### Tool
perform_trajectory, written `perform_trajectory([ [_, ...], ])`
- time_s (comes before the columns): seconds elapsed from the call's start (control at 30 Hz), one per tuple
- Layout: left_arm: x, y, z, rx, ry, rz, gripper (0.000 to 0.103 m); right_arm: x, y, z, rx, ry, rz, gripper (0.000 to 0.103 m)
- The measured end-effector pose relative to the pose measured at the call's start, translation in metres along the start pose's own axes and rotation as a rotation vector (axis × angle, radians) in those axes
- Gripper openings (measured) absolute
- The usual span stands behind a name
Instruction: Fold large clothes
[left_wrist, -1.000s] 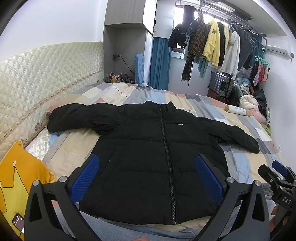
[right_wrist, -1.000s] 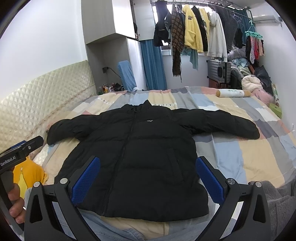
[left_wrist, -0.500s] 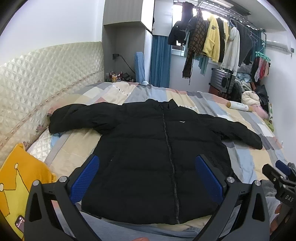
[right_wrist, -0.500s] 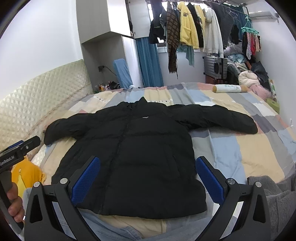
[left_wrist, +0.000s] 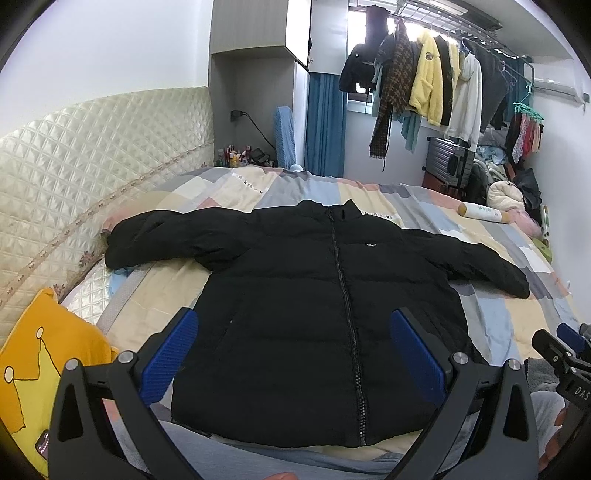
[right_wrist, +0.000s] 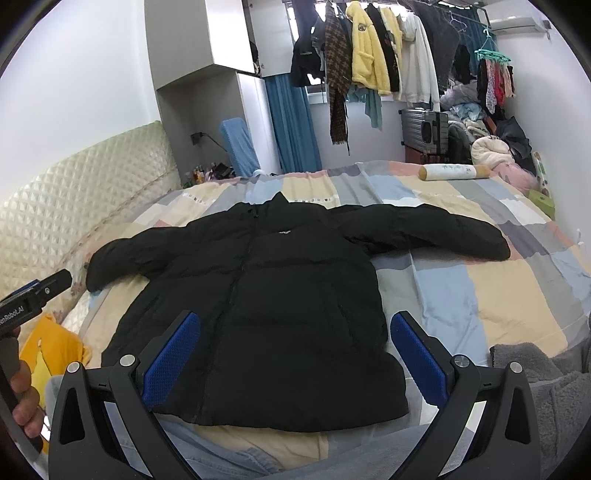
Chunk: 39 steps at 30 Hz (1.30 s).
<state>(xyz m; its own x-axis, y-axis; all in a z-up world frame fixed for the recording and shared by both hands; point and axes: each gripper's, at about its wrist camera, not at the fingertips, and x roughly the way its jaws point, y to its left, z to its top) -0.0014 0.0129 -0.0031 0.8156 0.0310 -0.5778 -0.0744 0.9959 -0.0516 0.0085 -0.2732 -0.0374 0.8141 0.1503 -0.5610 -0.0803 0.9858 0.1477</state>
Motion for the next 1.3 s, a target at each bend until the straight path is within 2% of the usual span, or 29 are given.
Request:
perform_trajectory([
  [0.3, -0.002, -0.001, 0.005, 0.001, -0.016, -0.053, 0.103, 0.003, -0.012, 0.004, 0.045, 0.002, 0.0, 0.103],
  [0.57, 0.016, -0.007, 0.025, 0.011, -0.034, -0.051, 0.103, 0.019, -0.028, 0.023, 0.04, -0.003, -0.014, 0.103],
  [0.67, 0.031, -0.002, 0.034, 0.0, -0.037, -0.095, 0.103, 0.023, -0.037, 0.033, 0.045, -0.033, -0.041, 0.103],
  [0.7, 0.041, 0.003, 0.037, -0.024, -0.016, -0.108, 0.103, 0.026, -0.04, 0.036, 0.048, -0.038, -0.047, 0.103],
  [0.8, 0.069, 0.018, 0.047, -0.086, 0.03, -0.115, 0.103, 0.033, -0.05, 0.043, 0.06, -0.058, -0.048, 0.103],
  [0.93, 0.103, 0.025, 0.059, -0.068, 0.024, -0.096, 0.103, 0.052, -0.059, 0.05, 0.054, -0.051, -0.054, 0.103],
  [1.07, 0.126, 0.034, 0.051, -0.086, -0.017, -0.119, 0.103, 0.07, -0.069, 0.053, 0.056, -0.041, -0.039, 0.103],
  [1.2, 0.143, 0.035, 0.038, -0.083, -0.002, -0.14, 0.103, 0.08, -0.078, 0.064, 0.028, -0.065, -0.034, 0.103],
  [1.3, 0.149, 0.038, 0.032, -0.086, 0.001, -0.143, 0.103, 0.084, -0.09, 0.078, 0.026, -0.092, 0.008, 0.103],
])
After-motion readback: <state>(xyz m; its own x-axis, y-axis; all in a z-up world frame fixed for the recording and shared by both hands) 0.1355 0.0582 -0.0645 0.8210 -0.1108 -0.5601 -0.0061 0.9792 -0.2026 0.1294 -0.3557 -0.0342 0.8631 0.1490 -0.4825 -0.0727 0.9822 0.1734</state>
